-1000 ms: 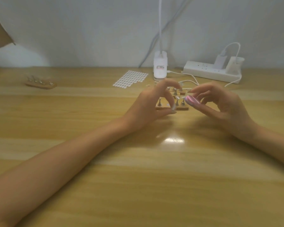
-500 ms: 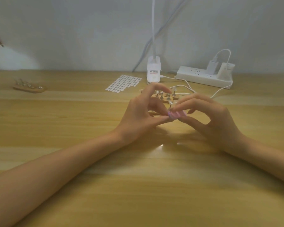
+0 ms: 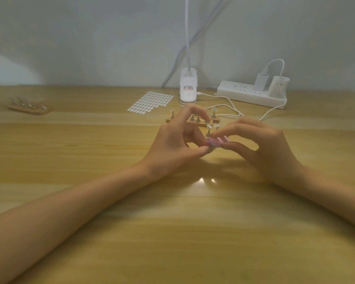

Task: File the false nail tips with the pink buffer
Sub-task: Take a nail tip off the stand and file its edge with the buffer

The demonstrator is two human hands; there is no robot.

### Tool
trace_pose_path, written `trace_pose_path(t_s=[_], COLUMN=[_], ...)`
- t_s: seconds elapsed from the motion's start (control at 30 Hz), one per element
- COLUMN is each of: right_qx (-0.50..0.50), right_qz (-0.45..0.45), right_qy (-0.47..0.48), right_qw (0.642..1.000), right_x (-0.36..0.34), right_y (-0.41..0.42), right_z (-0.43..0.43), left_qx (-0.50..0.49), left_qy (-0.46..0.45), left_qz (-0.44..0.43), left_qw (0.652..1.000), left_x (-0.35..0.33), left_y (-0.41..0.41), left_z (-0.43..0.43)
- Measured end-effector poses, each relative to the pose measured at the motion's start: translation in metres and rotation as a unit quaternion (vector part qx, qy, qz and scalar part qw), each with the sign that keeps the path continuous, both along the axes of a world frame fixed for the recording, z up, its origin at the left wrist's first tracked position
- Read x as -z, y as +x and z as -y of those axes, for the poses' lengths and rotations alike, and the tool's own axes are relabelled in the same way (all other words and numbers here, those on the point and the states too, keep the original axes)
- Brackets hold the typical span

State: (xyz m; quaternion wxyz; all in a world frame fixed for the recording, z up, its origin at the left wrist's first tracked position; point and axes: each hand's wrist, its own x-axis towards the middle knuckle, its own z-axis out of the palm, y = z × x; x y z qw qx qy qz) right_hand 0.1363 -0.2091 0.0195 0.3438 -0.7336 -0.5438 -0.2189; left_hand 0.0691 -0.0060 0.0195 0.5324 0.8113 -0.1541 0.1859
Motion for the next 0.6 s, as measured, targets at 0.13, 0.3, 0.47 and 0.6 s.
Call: trace_pose_path(t_s=[0.13,0.3,0.47,0.6], right_qx=[-0.015,-0.012,-0.01,-0.031], right_qz=[0.022,0.029,0.045,0.035], right_qy=[-0.004,-0.009,-0.019,-0.016], right_qw=[1.0,0.999,0.999,0.999], right_x=[0.0001,0.0007,0.0006,-0.0016], right_y=[0.0004,0.0001,0.0003,0.0028], right_z=[0.0015,0.0023,0.0033,0.0029], left_qx=[0.005,0.006,0.005,0.005], left_qy=[-0.004,-0.005,-0.006,-0.011], left_qz=[-0.004,-0.007,-0.015,-0.028], left_qw=[1.0,1.0,1.0,1.0], left_x=[-0.0003,0.0011,0.0016,0.0023], left_y=[-0.0006,-0.0006,0.0,0.0016], left_z=[0.0003,0.0003,0.0004,-0.0003])
